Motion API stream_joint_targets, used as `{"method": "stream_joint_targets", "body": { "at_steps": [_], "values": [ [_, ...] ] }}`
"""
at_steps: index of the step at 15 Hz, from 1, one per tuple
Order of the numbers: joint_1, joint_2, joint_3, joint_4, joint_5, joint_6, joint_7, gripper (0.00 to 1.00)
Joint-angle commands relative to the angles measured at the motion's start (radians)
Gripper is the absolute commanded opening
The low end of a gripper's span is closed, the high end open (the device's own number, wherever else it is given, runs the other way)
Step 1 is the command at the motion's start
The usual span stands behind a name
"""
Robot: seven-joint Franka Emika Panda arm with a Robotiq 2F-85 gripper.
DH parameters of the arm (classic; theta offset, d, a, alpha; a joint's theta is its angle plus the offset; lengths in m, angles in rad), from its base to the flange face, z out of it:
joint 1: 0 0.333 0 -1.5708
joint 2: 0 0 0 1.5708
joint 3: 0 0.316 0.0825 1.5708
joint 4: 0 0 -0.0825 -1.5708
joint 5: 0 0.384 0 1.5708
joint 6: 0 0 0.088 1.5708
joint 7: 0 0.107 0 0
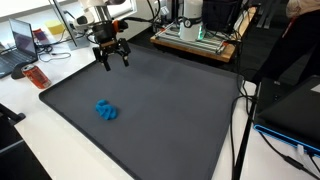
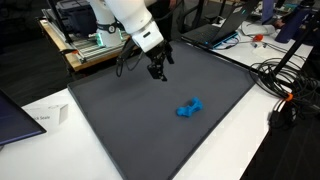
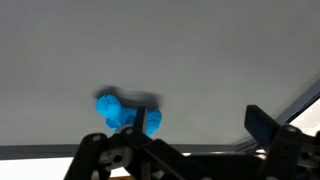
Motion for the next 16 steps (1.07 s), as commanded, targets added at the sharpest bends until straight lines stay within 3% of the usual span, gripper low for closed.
{"method": "stream_joint_targets", "body": {
  "at_steps": [1, 6, 16],
  "values": [
    [0.110, -0.088, -0.054, -0.106, -0.003, 0.097, 0.190, 1.00],
    [0.221, -0.107, -0.082, -0.137, -0.118, 0.164, 0.512, 1.00],
    [0.334, -0.083, -0.130, -0.069, -0.458, 0.163, 1.160, 1.00]
  ]
}}
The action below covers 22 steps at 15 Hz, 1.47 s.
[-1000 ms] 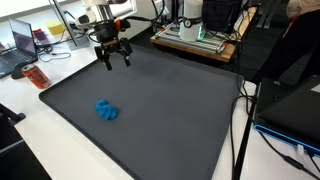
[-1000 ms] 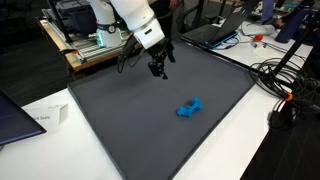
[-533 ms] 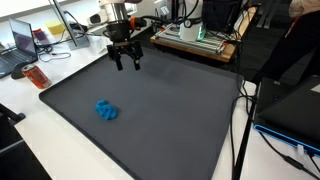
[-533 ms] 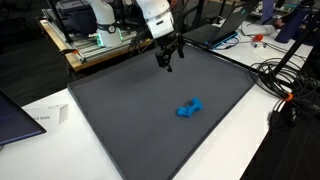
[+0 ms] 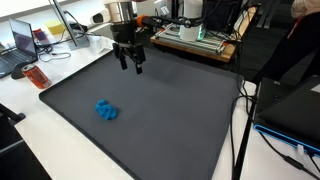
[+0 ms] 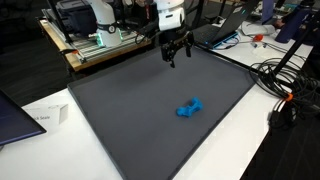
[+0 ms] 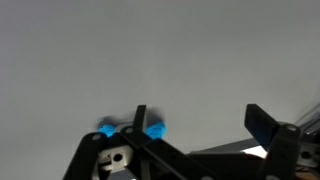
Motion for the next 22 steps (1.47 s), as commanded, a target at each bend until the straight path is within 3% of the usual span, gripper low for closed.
{"method": "stream_joint_targets", "body": {
  "at_steps": [1, 3, 4, 9, 14, 18, 22],
  "values": [
    [0.064, -0.004, -0.052, 0.019, -0.130, 0.011, 0.219, 1.00],
    [0.104, -0.001, -0.085, 0.026, -0.228, 0.026, 0.333, 1.00],
    [0.055, 0.000, -0.040, 0.021, -0.152, 0.007, 0.232, 1.00],
    [0.085, -0.001, -0.063, 0.024, -0.204, 0.013, 0.306, 1.00],
    [0.130, 0.003, -0.108, 0.009, -0.300, 0.157, 0.411, 1.00],
    [0.265, 0.035, -0.269, 0.028, -0.543, 0.200, 0.674, 1.00],
    [0.396, 0.058, -0.383, 0.076, -0.747, 0.108, 0.915, 1.00]
  ]
}}
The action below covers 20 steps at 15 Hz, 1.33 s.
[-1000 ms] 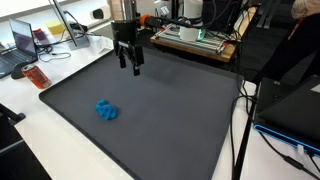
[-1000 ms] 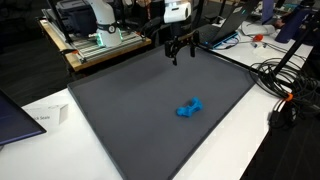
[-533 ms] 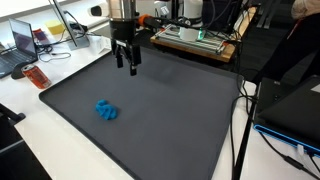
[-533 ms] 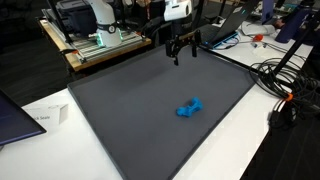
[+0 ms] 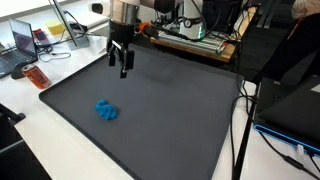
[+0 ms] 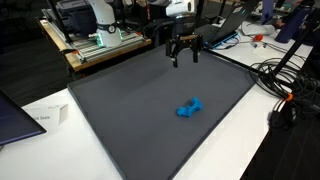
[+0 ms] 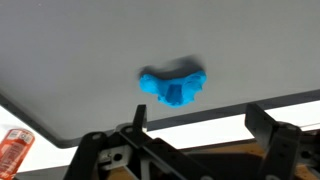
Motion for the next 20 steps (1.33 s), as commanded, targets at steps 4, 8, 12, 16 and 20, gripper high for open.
{"method": "stream_joint_targets", "body": {
  "at_steps": [4, 8, 12, 16, 20],
  "values": [
    [0.114, 0.025, -0.036, 0.098, -0.196, -0.175, 0.267, 1.00],
    [0.089, 0.038, 0.052, 0.164, -0.163, -0.304, 0.283, 1.00],
    [0.085, 0.076, 0.109, 0.265, -0.153, -0.420, 0.344, 1.00],
    [0.090, 0.140, 0.139, 0.394, -0.149, -0.537, 0.421, 1.00],
    [0.092, 0.230, 0.158, 0.558, -0.129, -0.668, 0.495, 1.00]
  ]
}}
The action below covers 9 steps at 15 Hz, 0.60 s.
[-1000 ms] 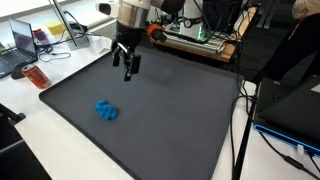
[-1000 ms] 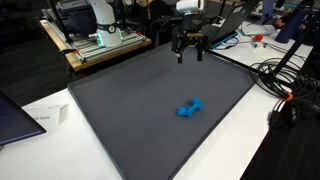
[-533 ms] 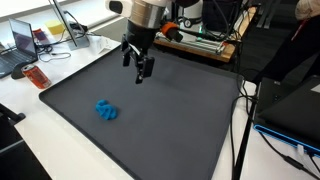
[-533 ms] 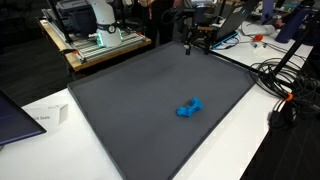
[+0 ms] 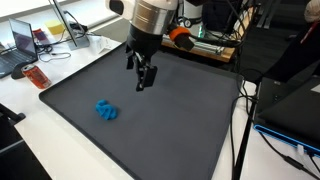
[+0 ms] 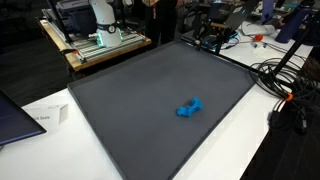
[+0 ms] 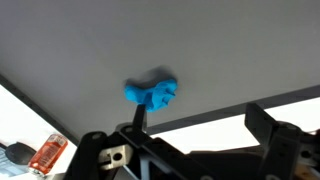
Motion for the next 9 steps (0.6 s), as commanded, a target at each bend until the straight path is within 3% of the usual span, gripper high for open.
{"method": "stream_joint_targets", "body": {
  "at_steps": [1, 9],
  "values": [
    [-0.008, 0.106, 0.022, 0.187, 0.029, -0.129, 0.075, 1.00],
    [-0.014, 0.328, 0.038, 0.592, 0.157, -0.419, 0.233, 1.00]
  ]
}}
